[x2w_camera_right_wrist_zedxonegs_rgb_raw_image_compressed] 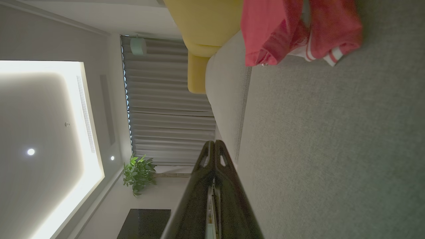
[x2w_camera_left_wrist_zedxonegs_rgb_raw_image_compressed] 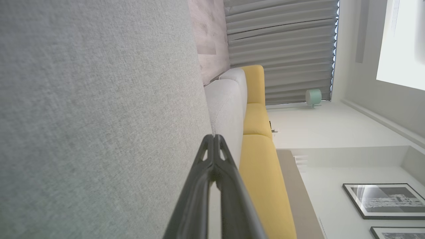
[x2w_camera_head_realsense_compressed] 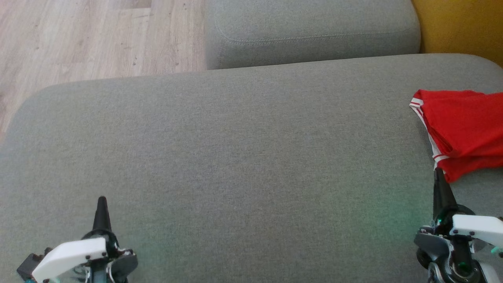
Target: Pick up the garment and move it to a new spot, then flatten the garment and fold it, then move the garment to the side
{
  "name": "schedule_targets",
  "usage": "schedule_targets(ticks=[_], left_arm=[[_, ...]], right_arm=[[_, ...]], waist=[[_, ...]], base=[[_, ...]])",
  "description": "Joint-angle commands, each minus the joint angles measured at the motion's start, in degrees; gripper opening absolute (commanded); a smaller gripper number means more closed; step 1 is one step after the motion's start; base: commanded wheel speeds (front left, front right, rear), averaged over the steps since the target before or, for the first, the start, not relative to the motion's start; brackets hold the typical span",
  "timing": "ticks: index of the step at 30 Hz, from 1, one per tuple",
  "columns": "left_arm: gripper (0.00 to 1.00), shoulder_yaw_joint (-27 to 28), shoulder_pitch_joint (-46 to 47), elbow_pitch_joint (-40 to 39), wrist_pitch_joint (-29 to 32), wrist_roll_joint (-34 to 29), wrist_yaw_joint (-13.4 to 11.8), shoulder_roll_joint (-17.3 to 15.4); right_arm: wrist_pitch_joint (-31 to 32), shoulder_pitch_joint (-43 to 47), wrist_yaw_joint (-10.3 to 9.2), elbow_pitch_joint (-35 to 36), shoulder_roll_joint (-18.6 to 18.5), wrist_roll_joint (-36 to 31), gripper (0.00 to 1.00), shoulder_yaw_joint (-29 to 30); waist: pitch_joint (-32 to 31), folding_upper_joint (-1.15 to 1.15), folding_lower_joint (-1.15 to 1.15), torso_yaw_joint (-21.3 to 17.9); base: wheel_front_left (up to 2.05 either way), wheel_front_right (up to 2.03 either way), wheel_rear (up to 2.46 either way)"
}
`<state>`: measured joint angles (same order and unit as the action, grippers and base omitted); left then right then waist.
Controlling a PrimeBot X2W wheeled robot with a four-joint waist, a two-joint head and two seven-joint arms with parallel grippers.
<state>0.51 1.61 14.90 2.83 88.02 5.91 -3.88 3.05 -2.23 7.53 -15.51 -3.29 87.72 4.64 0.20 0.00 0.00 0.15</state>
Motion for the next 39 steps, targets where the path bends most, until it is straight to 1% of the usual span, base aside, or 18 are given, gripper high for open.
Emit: schedule_targets(ticks=[1,9,39], left_arm=[[0.0,2.63,3.56,-1.33,0.59,1.96,0.77,-0.79],[0.0,3.6,4.38,-0.98,1.72,6.16,1.58,-0.74],[0.0,4.33,4.43,-0.94,2.31,5.55,1.58,-0.21]], right_arm=[[0.71,-3.18,-0.04,1.78,-1.07,2.08,0.0,-0.68],[1.83,-3.77,-0.04,1.61,-1.03,6.11,0.0,-0.12],[2.34,-3.82,-0.04,1.56,-0.58,5.58,0.0,0.51]], waist=[[0.0,0.0,0.0,-0.03],[-0.02,0.0,0.0,-0.15],[-0.02,0.0,0.0,-0.15]], base=[[0.0,0.0,0.0],[0.0,0.0,0.0],[0.0,0.0,0.0]])
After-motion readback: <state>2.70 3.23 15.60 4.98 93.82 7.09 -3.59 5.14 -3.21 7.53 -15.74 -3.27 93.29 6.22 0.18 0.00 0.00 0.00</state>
